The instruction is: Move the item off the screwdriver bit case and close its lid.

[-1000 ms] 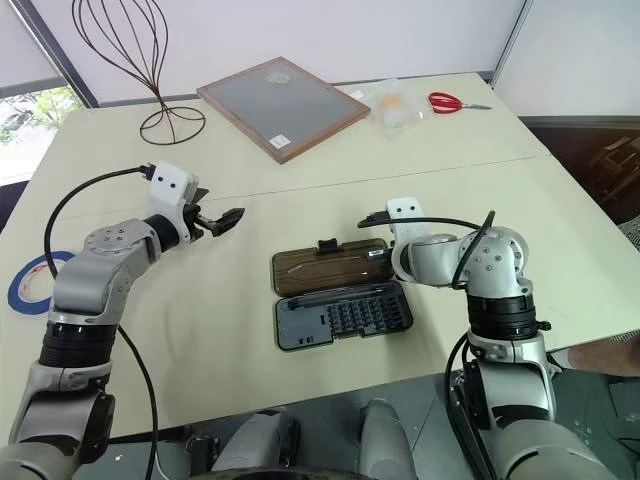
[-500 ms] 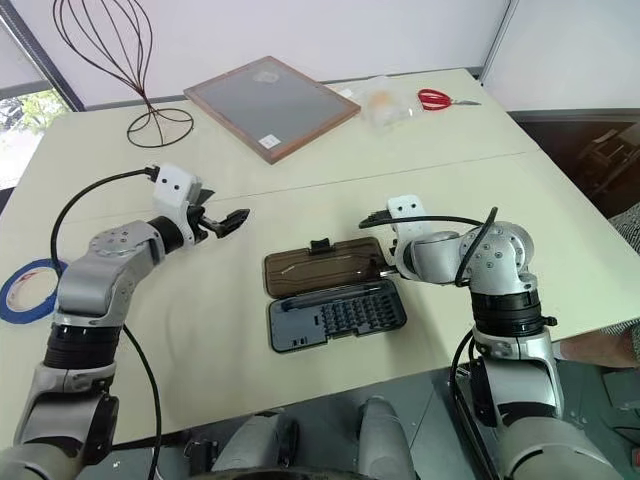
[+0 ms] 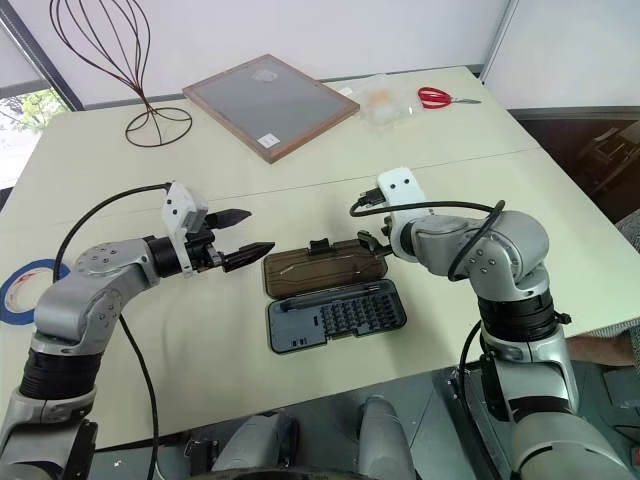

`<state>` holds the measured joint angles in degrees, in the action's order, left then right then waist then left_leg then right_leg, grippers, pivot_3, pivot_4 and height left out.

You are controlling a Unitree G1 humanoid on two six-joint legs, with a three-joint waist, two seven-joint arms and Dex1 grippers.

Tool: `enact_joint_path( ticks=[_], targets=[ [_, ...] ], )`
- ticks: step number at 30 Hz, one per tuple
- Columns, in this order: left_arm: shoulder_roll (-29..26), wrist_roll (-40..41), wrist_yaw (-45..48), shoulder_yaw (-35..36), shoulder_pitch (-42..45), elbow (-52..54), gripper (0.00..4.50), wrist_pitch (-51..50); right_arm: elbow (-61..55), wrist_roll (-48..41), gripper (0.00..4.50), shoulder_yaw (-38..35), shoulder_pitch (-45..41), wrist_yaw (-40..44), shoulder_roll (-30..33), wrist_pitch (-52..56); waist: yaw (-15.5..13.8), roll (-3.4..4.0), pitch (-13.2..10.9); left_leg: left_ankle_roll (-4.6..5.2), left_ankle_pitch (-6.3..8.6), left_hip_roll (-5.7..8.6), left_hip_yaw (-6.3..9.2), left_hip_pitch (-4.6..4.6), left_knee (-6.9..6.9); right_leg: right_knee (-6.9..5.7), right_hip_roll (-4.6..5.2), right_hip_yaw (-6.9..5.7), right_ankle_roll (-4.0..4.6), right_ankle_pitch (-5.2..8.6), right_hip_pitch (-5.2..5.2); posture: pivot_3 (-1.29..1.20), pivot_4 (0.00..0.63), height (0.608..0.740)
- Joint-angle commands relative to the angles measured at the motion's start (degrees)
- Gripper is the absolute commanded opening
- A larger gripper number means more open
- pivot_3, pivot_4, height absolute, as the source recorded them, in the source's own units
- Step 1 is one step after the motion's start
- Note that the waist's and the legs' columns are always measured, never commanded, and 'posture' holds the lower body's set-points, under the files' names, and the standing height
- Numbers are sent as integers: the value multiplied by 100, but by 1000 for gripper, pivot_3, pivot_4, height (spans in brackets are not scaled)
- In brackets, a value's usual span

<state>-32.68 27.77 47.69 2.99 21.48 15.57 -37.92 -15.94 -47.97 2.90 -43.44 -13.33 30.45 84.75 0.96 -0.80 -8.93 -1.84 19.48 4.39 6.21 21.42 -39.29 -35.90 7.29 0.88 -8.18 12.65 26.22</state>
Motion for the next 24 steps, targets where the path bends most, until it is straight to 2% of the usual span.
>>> enact_joint_path(
  ticks=[1,4,6,13,24],
  targets=[
    [-140,378,473,-174,-23,360,2655,-77,-92,754,4500,257,-161,505,214,-898,3,0,0,0,0,0,0,0,0,0,0,0,0,0,1,0,150,740],
    [-213,529,810,-394,-57,363,1167,-145,-31,1536,4500,878,-174,1128,568,-1784,3,1,-1,0,0,2,-1,0,2,0,0,0,0,0,1,0,150,740],
    [-258,508,987,-565,-85,338,83,-95,65,1804,4500,1045,-164,1509,597,-2176,13,1,-1,0,0,2,-2,-1,3,18,-1,-1,0,0,1,0,150,740],
    [-317,381,1456,-1294,-243,260,30,-40,428,2296,4500,1362,-193,3098,589,-3228,17,2,-2,0,0,-7,-5,0,11,39,-9,0,0,0,-1,0,150,740],
    [-429,-264,1666,-1927,-490,-120,30,451,1098,3036,4500,1615,-338,4717,578,-4042,8,4,-3,0,0,-7,-5,0,11,46,-9,1,0,0,-3,0,150,740]
  ],
)
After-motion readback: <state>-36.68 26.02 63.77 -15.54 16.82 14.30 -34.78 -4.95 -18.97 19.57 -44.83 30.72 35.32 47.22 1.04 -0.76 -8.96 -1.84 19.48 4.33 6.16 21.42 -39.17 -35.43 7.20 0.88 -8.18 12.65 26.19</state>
